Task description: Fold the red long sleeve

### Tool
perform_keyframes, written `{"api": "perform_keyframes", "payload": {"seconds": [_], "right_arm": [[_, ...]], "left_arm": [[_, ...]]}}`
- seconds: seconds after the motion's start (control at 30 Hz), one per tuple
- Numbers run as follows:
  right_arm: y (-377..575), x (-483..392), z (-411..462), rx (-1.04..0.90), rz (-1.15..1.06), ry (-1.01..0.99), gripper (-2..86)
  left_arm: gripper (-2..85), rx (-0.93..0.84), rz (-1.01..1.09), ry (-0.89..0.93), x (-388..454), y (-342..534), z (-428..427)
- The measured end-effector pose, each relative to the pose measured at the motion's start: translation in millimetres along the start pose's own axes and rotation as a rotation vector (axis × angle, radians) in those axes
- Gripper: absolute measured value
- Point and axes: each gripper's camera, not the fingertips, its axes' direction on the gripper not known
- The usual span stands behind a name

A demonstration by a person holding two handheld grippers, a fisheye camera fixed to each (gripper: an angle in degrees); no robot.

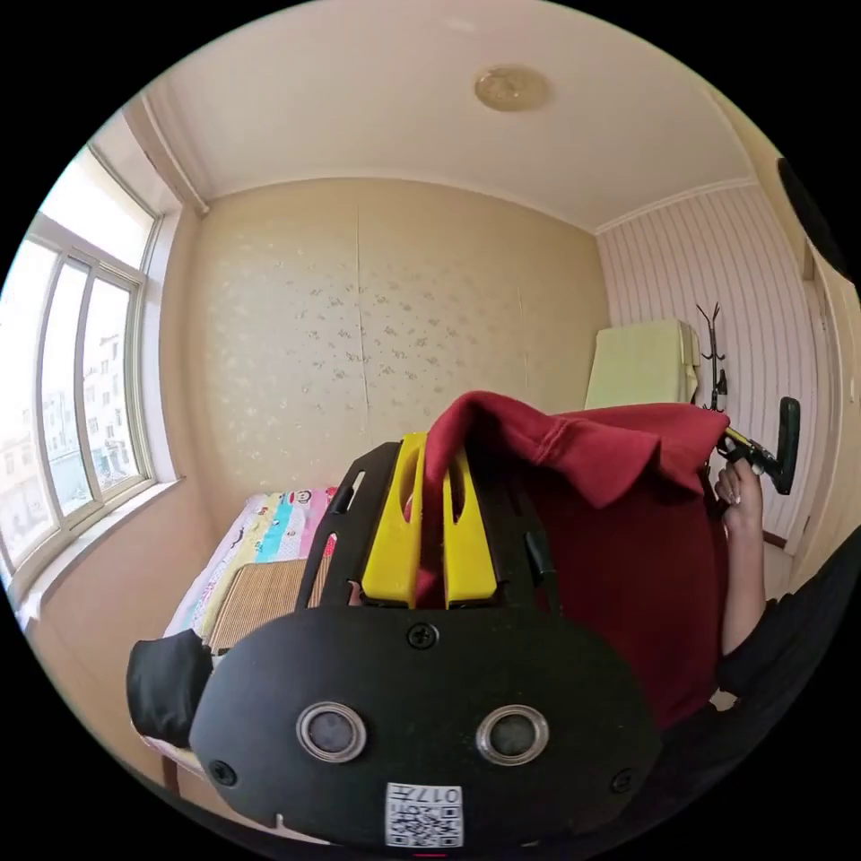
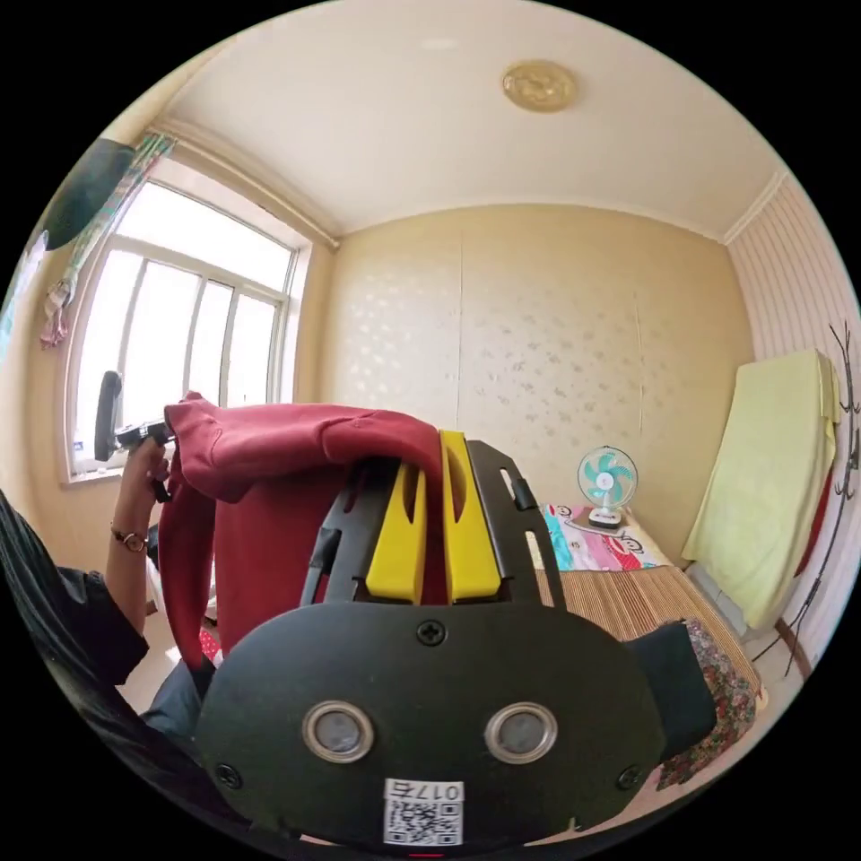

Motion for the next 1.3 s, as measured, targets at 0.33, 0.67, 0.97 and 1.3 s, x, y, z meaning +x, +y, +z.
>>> {"api": "perform_keyframes", "payload": {"seconds": [0.33, 0.67, 0.97, 1.3], "right_arm": [[138, 136, 301, -0.545, 0.298, -0.324, 5.8], [398, 6, 311, -0.933, 0.297, -0.338, 3.8], [415, 47, 197, -0.998, 0.107, 0.073, 0.5], [403, 76, 188, -0.835, 0.452, -0.117, 0.4]], "left_arm": [[5.5, -0.655, -0.171, -0.049, -98, 116, 352], [-0.3, -0.967, -0.259, 0.279, 5, 368, 336], [-0.1, -0.937, -0.322, 0.449, -15, 380, 199], [9.7, -0.988, -0.400, 0.077, -212, 368, 158]]}}
